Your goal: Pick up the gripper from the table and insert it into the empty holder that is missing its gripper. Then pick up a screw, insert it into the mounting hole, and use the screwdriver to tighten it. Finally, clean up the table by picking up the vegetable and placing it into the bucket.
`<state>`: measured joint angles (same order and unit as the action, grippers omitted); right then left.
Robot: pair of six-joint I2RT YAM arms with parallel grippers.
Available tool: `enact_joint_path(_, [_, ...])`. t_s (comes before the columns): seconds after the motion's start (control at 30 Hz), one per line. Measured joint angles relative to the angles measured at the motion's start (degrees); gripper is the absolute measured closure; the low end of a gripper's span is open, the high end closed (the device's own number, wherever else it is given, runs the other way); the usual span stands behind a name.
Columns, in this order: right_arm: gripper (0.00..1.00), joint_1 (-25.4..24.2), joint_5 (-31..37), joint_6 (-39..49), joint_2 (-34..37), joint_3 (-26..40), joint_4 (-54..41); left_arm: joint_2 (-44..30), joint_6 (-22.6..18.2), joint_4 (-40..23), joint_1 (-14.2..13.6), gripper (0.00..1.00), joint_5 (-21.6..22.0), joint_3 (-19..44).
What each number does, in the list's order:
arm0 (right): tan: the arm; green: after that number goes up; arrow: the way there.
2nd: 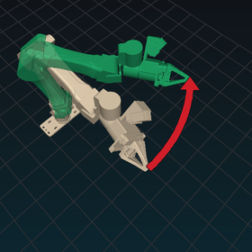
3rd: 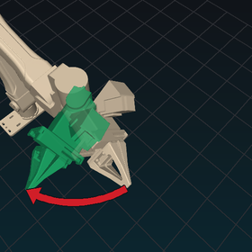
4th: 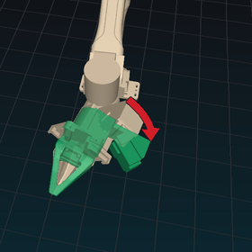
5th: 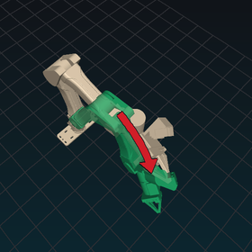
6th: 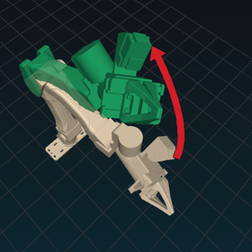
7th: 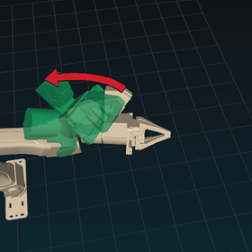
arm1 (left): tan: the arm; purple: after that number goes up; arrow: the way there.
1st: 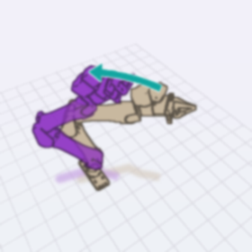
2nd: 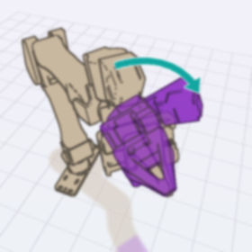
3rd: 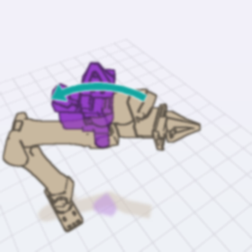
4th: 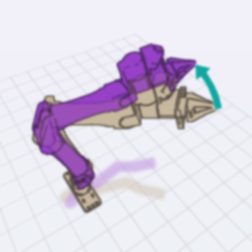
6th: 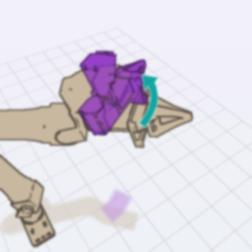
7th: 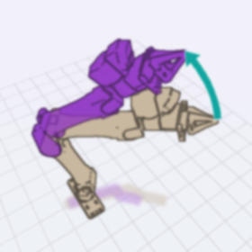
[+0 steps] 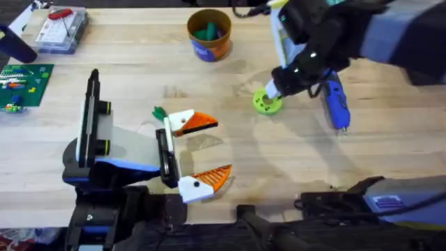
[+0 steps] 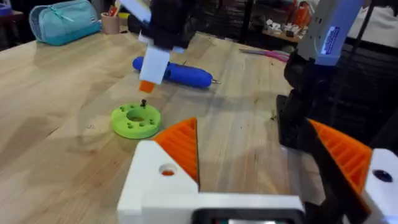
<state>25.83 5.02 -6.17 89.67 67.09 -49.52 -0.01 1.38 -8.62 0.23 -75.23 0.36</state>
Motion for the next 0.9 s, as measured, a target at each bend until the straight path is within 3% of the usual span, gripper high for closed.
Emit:
enact_joint_path(0.2, [0.696,-1.8,-0.1,0.0,-4.0,0.0,-0.6,0.0,0.0,0.0,0.0,0.011,0.0,0.0])
enact_joint_path(0.57, [0.696,-2.5,-0.2,-1.7,-4.0,-4.5,2.7,0.0,0.0,0.0,0.0,0.011,0.0,0.0])
enact_joint_path(0.9, [0.696,-4.1,-1.5,-3.3,0.5,-6.7,6.7,0.0,0.0,0.0,0.0,0.011,0.0,0.0])
